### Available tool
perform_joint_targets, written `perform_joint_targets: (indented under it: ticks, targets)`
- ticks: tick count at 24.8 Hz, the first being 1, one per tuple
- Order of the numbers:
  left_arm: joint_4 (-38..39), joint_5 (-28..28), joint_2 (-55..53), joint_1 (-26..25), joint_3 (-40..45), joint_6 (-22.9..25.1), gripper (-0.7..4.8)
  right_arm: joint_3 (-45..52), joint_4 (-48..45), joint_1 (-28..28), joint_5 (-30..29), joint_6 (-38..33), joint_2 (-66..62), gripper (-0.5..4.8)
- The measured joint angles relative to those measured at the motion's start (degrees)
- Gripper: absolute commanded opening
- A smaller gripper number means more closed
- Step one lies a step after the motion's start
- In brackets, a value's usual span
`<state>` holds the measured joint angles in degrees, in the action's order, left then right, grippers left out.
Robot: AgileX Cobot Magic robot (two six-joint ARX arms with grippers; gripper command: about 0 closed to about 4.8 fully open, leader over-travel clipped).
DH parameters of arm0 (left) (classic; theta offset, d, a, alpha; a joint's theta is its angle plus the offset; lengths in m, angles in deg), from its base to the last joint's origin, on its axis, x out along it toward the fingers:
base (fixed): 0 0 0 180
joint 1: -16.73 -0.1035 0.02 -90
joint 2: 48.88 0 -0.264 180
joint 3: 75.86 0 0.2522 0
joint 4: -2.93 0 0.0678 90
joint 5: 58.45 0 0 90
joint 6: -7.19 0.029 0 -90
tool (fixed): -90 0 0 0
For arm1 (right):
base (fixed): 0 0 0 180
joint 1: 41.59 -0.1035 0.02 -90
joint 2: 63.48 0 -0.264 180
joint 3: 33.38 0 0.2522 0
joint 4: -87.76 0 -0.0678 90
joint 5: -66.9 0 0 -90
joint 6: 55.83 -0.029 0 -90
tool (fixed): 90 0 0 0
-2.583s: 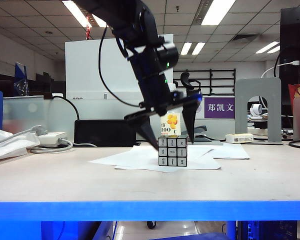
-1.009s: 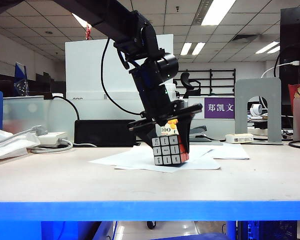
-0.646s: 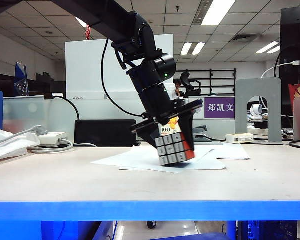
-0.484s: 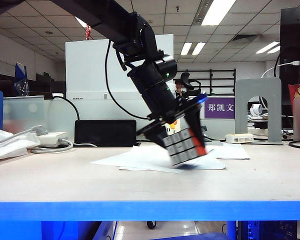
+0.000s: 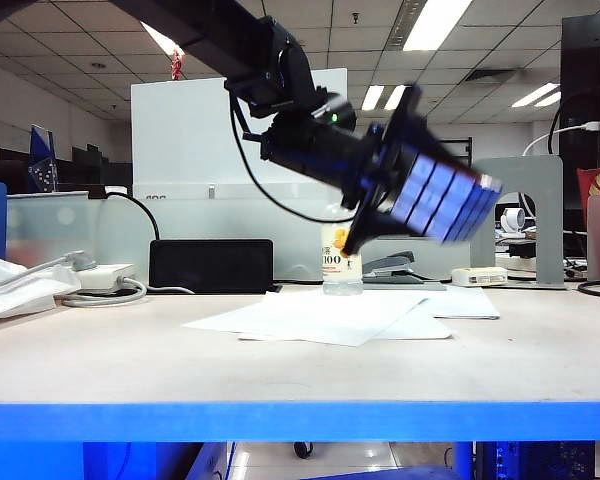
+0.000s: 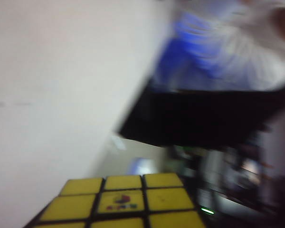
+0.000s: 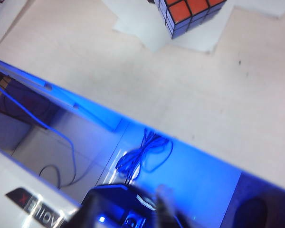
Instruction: Rotate the Rubik's Cube so that the bottom side is facing up.
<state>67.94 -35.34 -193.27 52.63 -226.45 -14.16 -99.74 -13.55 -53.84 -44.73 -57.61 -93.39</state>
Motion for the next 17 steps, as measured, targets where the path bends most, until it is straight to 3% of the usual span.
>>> perform_joint_targets:
  ticks: [3,9,14,17]
  targets:
    - [-3.5,-6.9,0.7,0.4,0.0,-3.7,1.51,0.0,-2.2,0.0,0.2,1.2,0.0,1.85]
    - [-10.1,-10.8,2.4,4.1,0.0,-8.8,1.51,0.0,-7.3,0.0,0.4,3.2,-1.4,1.88]
    - [-16.6,-14.3,2.9,10.8,-0.1,-12.9,1.51,0.0,-10.3,0.0,0.4,4.6,-4.1,3.34]
    - [-22.7,-16.9,3.0,14.1,-1.7,-15.8,1.51,0.3,-8.7,-0.1,2.8,7.2,-4.1,3.38]
